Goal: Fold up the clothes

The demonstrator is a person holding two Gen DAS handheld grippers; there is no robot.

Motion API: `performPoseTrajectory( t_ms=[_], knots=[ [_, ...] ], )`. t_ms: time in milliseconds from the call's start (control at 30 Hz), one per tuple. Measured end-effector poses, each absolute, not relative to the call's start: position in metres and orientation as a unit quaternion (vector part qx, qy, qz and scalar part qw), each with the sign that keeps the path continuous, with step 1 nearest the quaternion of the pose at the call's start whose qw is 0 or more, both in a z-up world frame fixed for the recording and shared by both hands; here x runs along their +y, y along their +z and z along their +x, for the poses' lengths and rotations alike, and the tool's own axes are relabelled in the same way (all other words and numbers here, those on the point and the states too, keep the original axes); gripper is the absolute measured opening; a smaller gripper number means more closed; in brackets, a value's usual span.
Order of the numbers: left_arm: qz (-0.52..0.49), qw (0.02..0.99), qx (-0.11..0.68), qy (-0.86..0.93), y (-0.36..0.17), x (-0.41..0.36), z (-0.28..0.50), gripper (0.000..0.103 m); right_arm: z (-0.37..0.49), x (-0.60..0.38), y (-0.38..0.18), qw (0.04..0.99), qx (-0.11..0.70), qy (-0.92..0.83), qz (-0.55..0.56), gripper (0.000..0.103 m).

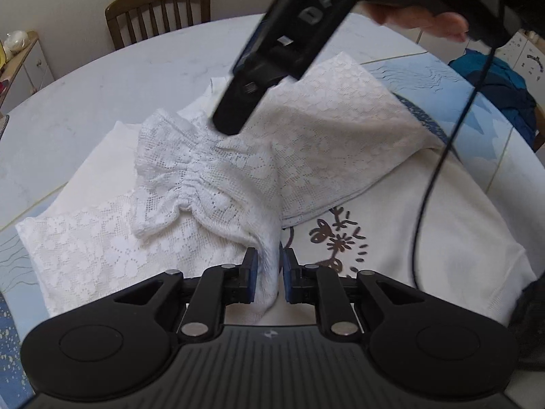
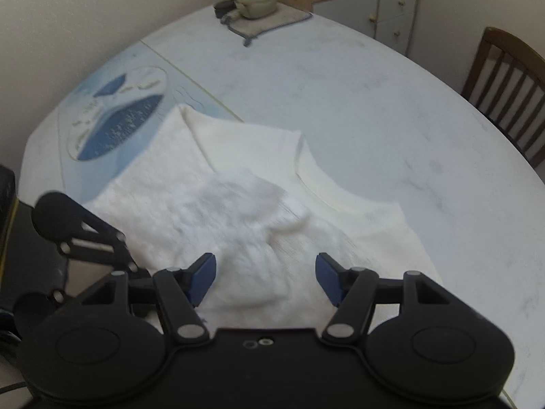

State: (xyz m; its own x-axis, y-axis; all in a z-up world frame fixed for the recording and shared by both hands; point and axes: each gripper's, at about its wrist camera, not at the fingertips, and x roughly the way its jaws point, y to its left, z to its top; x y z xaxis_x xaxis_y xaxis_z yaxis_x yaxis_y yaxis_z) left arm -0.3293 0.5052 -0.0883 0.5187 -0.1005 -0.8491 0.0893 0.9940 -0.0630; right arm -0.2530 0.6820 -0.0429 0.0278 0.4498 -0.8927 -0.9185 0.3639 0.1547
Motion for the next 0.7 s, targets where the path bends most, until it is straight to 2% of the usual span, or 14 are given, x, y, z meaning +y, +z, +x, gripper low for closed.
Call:
performPoseTrajectory(
  t_ms=[33, 100, 167, 200, 400, 700],
  knots=[
    [-0.007, 0.872, 0.487, -0.053, -0.084, 0.509, -0.335, 0.017, -0.258, 0.689, -0.04, 0.672, 0.473, 0.515, -0.245, 0.103],
    [-0.015, 0.873, 0.485, -0.046, -0.078, 0.52, -0.347, 0.03, -0.269, 0.703, -0.037, 0.666, 0.465, 0.528, -0.248, 0.103],
    [-0.027, 0.874, 0.483, -0.036, -0.073, 0.533, -0.359, 0.061, -0.278, 0.717, -0.04, 0.661, 0.464, 0.528, -0.262, 0.103],
    [-0.03, 0.876, 0.481, -0.023, -0.073, 0.541, -0.363, 0.066, -0.282, 0.724, -0.044, 0.658, 0.466, 0.526, -0.27, 0.103],
    [-0.053, 0.866, 0.497, 0.03, -0.086, 0.576, -0.37, 0.067, -0.29, 0.752, -0.078, 0.664, 0.491, 0.478, -0.298, 0.103],
    [-0.072, 0.849, 0.52, 0.05, -0.108, 0.599, -0.37, 0.067, -0.291, 0.755, -0.094, 0.676, 0.513, 0.428, -0.31, 0.103]
  ],
)
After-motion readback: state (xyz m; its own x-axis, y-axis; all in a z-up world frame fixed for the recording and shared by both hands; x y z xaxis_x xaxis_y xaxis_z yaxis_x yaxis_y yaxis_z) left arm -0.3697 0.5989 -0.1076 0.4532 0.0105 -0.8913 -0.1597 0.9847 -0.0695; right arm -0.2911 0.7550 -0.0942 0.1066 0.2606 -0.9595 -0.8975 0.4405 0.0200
